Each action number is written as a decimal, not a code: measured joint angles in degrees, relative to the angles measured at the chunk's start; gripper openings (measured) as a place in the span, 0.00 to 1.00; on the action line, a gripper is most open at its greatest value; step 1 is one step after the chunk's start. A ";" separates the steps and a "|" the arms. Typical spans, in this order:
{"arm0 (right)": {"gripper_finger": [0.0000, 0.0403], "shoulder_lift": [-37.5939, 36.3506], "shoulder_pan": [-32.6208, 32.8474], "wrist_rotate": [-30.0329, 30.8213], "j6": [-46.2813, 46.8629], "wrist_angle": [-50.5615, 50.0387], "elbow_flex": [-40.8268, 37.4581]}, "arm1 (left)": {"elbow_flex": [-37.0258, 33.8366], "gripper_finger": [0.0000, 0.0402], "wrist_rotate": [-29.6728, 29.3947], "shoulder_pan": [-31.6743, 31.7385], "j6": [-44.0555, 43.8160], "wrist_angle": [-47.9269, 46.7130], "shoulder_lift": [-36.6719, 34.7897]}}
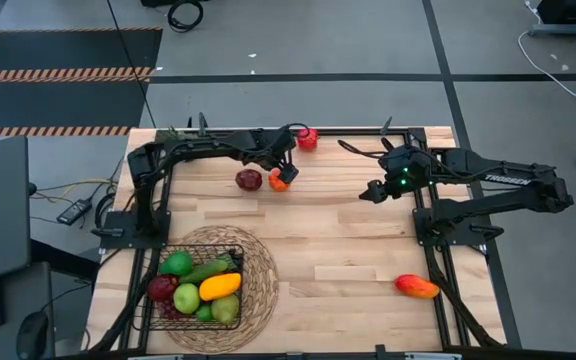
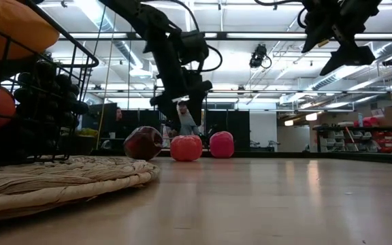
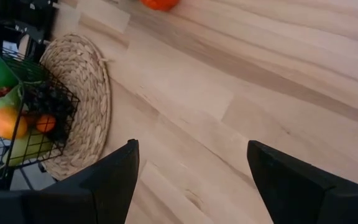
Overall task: Build produce basket
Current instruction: Put the squash into the black wire basket, then put the red mango into the black wire basket
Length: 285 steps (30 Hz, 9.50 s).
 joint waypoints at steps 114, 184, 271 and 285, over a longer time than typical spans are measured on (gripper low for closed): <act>0.75 0.09 0.63 -1.08 -21.23 -0.76 -0.02 | 29.25 0.44 13.29 -20.36 -19.86 -53.04 -7.32; 0.75 0.11 -0.49 -1.81 -9.59 -16.09 -0.04 | 6.97 0.58 -3.58 -13.88 16.11 -22.09 -24.65; 0.90 23.47 72.11 2.00 31.18 16.48 -21.39 | 6.97 0.57 8.39 -28.48 -33.43 10.79 -9.05; 0.64 22.14 66.80 3.55 35.04 17.00 -21.51 | 6.97 0.58 8.13 -28.44 -33.44 20.55 -9.05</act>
